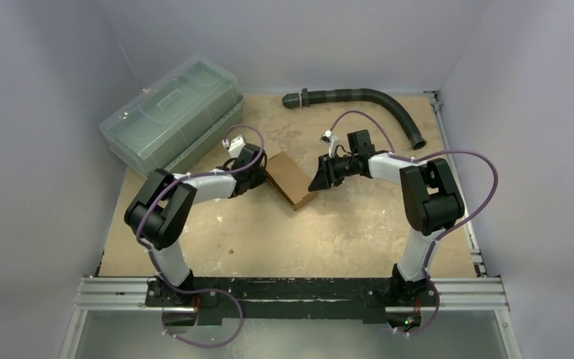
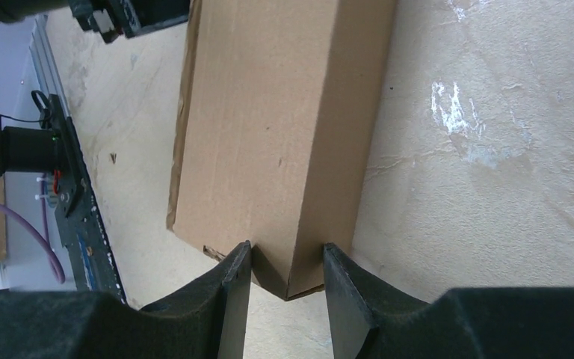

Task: Fold the paper box

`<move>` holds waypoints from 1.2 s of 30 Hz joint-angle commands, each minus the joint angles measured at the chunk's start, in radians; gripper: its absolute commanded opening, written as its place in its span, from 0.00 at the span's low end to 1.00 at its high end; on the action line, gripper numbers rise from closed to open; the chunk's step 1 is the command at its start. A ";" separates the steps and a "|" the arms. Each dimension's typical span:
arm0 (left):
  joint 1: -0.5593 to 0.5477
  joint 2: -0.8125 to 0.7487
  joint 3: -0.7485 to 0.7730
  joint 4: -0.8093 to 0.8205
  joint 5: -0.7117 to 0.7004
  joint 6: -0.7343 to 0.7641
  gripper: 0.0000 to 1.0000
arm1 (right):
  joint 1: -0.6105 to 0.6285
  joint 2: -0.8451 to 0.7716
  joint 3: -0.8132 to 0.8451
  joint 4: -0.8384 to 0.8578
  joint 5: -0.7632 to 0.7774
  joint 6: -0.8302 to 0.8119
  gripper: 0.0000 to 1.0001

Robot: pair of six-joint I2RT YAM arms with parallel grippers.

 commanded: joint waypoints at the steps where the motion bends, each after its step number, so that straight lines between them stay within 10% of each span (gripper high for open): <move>1: 0.006 0.027 0.147 -0.060 0.015 0.040 0.04 | 0.018 0.028 -0.002 -0.059 0.059 -0.050 0.41; 15: 0.007 -0.366 -0.224 0.003 0.112 0.239 0.20 | 0.019 0.040 0.009 -0.077 0.064 -0.067 0.42; 20: 0.012 -0.451 -0.337 0.176 0.225 0.190 0.55 | 0.019 0.040 0.010 -0.079 0.065 -0.072 0.42; 25: 0.038 -0.361 -0.259 0.210 0.258 0.114 0.75 | 0.019 0.040 0.011 -0.080 0.065 -0.073 0.43; 36: 0.174 -0.027 -0.128 0.494 0.487 0.010 0.83 | 0.021 0.043 0.014 -0.086 0.062 -0.079 0.43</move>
